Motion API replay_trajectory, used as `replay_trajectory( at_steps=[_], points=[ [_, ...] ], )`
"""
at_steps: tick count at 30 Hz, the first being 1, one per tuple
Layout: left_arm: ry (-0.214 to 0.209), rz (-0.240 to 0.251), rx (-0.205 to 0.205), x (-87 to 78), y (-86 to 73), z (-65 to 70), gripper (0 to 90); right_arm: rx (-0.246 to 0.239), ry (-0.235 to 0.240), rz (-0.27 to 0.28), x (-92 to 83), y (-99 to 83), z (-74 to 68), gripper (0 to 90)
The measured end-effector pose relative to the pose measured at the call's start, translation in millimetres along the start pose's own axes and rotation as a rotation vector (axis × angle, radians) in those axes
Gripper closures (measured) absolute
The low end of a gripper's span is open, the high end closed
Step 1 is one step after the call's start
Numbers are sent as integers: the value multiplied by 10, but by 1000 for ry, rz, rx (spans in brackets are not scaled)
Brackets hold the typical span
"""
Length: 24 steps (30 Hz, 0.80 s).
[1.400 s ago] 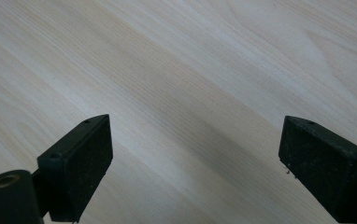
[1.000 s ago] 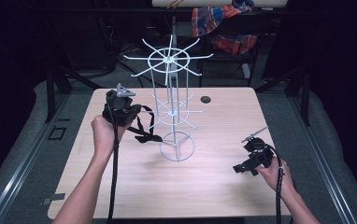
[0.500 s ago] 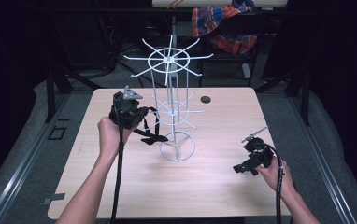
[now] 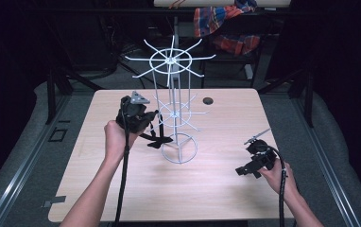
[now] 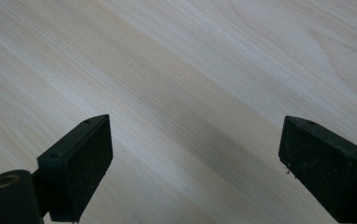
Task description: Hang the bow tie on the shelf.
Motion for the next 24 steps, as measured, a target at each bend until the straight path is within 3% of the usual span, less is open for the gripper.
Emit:
replay_trajectory(
  at_steps=[8,17,24],
  points=[
    [-41,-17,-3,19,-26,-19,882,-14,-2,-31,-18,-17,24,96],
    [-78,-3,-27,-45,-52,-76,666,-9,2,-24,-17,-11,7,96],
    [-30,17,-41,-154,-88,-137,454,-10,1,-20,-22,-14,10,96]
  ],
)
Point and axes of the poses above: each handheld gripper's, and its own axes: x roughly forward along the jaws, y roughly out of its top, z roughly to its right, the point moved 5 cm from there along x, roughly forward along the jaws, and after that the axes turned 9 degrees about y, right-handed, at the moved point
